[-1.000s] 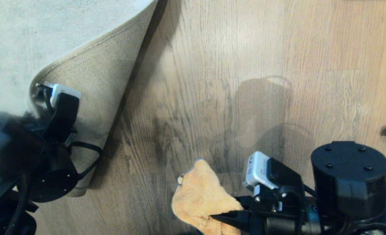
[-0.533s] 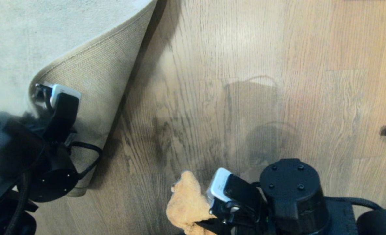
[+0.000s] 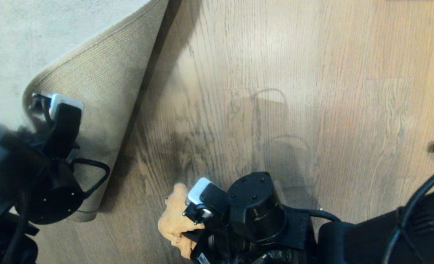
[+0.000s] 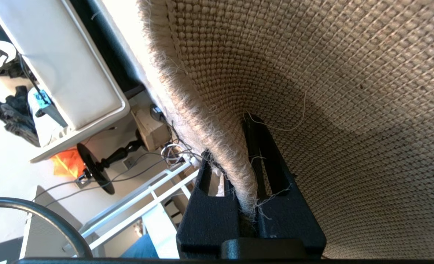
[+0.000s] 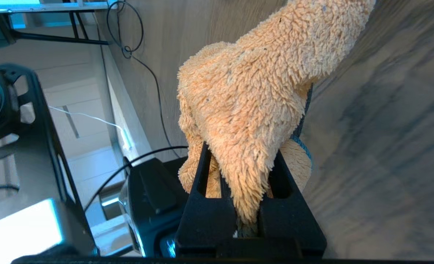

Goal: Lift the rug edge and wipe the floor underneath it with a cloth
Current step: Wipe the floor under the carpet with a rag

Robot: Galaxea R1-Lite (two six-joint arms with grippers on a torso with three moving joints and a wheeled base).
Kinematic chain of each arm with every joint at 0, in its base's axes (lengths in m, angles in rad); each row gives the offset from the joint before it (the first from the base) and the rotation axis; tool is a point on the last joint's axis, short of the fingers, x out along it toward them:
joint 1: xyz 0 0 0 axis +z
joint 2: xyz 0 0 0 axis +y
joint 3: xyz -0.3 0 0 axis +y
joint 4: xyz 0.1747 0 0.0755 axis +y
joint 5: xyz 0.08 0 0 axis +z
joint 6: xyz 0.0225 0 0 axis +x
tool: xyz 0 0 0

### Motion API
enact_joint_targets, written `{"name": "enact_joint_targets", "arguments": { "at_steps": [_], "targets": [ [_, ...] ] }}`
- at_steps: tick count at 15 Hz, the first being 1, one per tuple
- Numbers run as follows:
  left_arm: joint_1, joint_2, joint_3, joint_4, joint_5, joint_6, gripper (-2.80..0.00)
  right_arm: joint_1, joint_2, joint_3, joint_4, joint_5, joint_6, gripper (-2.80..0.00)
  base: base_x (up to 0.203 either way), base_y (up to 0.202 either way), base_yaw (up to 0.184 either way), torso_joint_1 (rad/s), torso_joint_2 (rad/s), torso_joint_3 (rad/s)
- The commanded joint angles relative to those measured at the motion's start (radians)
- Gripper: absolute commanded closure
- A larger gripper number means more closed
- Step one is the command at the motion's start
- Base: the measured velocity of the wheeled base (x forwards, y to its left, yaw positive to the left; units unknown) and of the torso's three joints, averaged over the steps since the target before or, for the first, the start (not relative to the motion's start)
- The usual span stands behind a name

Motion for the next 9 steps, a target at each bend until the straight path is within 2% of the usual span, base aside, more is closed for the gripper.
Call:
{"name": "enact_joint_targets", "arguments": {
  "at_steps": [1, 3, 9],
  "targets": [
    [0.032, 0.002, -0.001, -0.047, 0.006, 0.002, 0.00, 0.000, 0.090, -0.043, -0.021, 0.000, 0.027, 0.00, 0.000, 0.000, 0.000, 0.000, 0.00, 0.000],
    [0.060, 0.003, -0.002, -0.047, 0.005, 0.001, 0.00, 0.000, 0.133, -0.069, -0.057, 0.000, 0.046, 0.00, 0.000, 0.000, 0.000, 0.000, 0.00, 0.000],
    [0.063, -0.016, -0.032, -0.047, 0.006, 0.001, 0.00, -0.007, 0.197, -0.156, -0.068, -0.002, 0.158, 0.00, 0.000, 0.000, 0.000, 0.000, 0.00, 0.000]
  ]
}}
